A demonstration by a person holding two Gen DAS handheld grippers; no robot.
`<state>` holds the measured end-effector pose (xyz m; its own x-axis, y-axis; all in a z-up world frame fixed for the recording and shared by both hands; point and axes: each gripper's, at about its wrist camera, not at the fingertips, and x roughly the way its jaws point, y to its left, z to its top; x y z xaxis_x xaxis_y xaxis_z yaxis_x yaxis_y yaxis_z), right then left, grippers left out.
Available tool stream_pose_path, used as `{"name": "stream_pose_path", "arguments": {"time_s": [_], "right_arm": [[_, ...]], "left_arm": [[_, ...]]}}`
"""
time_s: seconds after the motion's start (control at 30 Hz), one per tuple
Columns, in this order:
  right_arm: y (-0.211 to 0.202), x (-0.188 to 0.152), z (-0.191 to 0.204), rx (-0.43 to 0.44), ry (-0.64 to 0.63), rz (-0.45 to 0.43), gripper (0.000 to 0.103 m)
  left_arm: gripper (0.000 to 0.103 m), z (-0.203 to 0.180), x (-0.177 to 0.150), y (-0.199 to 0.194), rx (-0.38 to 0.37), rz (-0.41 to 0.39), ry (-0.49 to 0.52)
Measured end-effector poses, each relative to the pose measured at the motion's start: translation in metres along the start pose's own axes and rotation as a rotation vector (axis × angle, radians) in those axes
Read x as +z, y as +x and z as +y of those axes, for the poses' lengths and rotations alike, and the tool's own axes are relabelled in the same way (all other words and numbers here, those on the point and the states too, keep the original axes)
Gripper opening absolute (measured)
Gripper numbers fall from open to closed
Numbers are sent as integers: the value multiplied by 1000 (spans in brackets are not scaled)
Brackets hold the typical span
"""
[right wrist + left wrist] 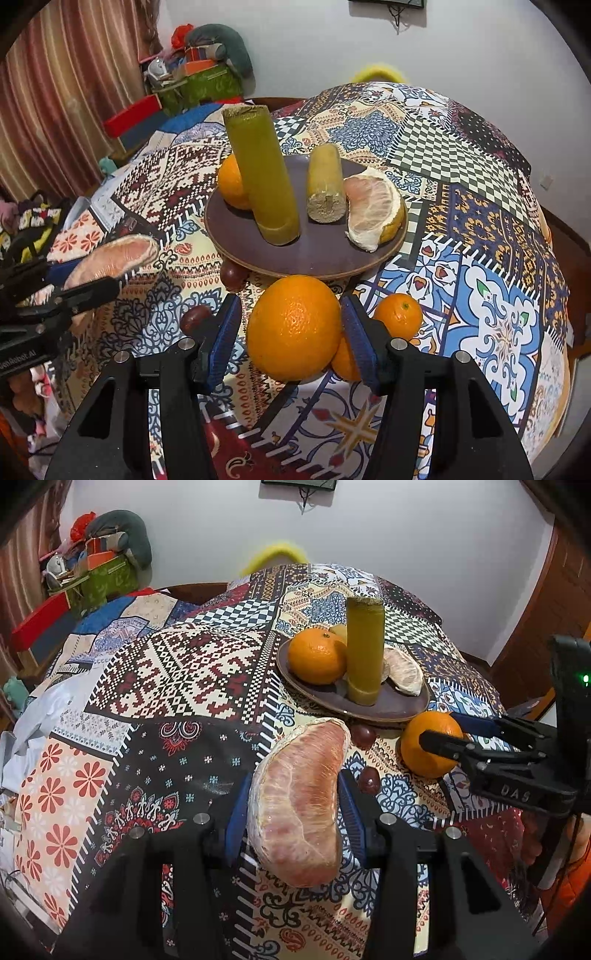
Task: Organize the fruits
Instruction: 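Grasp a pink pomelo segment on the cloth with the left tool, then lift the pomelo segment with the left tool while the right tool grasps a large orange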
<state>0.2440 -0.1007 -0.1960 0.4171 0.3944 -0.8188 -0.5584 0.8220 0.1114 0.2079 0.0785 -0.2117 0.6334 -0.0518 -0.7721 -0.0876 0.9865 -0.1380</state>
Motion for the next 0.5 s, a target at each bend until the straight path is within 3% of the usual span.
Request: {"name": "stream_pose_path", "arguments": {"time_s": [0.1, 0.5], "right_arm": [[8, -3, -1, 2, -14, 29, 54], [-6, -8, 0, 23, 4, -11, 51]], "left_arm": [[46, -1, 4, 0, -6, -3, -9], [45, -12, 15, -6, -19, -31, 5]]}}
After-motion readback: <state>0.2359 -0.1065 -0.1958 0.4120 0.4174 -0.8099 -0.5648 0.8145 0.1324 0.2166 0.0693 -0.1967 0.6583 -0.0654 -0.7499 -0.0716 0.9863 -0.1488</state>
